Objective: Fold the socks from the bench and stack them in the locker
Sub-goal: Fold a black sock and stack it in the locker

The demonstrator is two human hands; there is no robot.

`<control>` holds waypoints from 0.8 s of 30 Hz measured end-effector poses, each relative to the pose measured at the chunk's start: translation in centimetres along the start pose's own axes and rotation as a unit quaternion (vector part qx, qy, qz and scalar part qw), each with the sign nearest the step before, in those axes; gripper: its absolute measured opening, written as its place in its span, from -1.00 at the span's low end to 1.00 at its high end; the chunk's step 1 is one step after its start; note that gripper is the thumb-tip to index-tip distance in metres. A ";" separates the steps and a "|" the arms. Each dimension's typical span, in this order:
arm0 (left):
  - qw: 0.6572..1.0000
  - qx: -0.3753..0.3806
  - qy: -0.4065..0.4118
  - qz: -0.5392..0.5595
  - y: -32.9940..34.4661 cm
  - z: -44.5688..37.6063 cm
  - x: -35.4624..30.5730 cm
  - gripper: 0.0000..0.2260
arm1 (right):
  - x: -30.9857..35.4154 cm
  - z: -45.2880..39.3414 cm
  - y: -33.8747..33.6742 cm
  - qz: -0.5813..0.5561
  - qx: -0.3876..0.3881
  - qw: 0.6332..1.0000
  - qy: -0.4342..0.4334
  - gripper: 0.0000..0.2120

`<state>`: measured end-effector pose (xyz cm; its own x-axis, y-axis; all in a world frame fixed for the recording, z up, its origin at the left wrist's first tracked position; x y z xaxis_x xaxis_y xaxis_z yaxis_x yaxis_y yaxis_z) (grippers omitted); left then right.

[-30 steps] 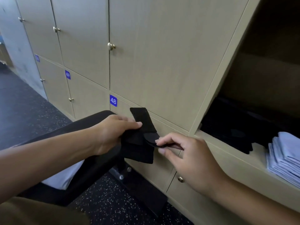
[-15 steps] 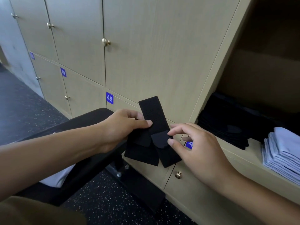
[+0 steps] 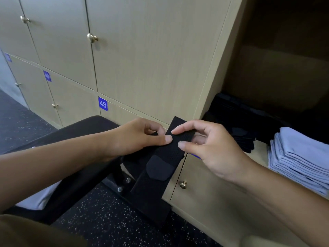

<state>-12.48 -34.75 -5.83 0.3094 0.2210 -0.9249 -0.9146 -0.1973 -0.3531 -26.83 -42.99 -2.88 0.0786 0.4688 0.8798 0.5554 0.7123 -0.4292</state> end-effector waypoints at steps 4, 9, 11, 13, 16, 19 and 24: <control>1.000 0.024 -0.004 0.003 0.8 -0.8 0.2 -0.70 | -1.0 0.1 -1.5 -0.014 -0.082 0.996 0.018 -0.75; 0.999 0.047 -0.005 -0.027 1.0 -1.3 0.7 -0.71 | -1.9 0.7 -2.9 -0.065 -0.151 0.985 0.046 -0.77; 0.998 0.049 -0.002 -0.031 0.8 -1.6 0.7 -0.73 | -2.3 0.7 -3.0 -0.026 -0.137 0.989 0.044 -0.75; 0.997 0.069 -0.002 -0.044 0.8 -1.6 0.6 -0.74 | -1.8 0.6 -2.9 0.104 -0.108 0.989 0.003 -0.70; 0.989 0.113 0.010 -0.092 1.0 -1.5 0.6 -0.76 | -0.5 0.6 -1.3 0.286 0.020 0.954 -0.087 -0.66; 0.982 0.151 0.010 -0.115 1.3 -1.5 1.1 -0.74 | -0.9 1.1 0.8 0.344 0.138 0.920 -0.131 -0.65; 0.974 0.180 0.014 -0.133 1.8 -1.5 1.4 -0.76 | -1.1 1.4 1.9 0.366 0.151 0.905 -0.155 -0.69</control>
<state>-13.27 -36.25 -7.96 0.5499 0.1922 -0.8128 -0.8319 0.2132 -0.5124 -27.02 -41.37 -4.96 0.0731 0.9633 0.2582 0.1938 0.2402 -0.9512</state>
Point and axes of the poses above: each hand's wrist, its own z-axis away from the middle knuckle, its own y-axis out of the palm, x = y × z, the point moved 7 cm from there along -z, towards the middle knuckle, and after that the axes turned 5 degrees about -y, right-handed, at the moved point
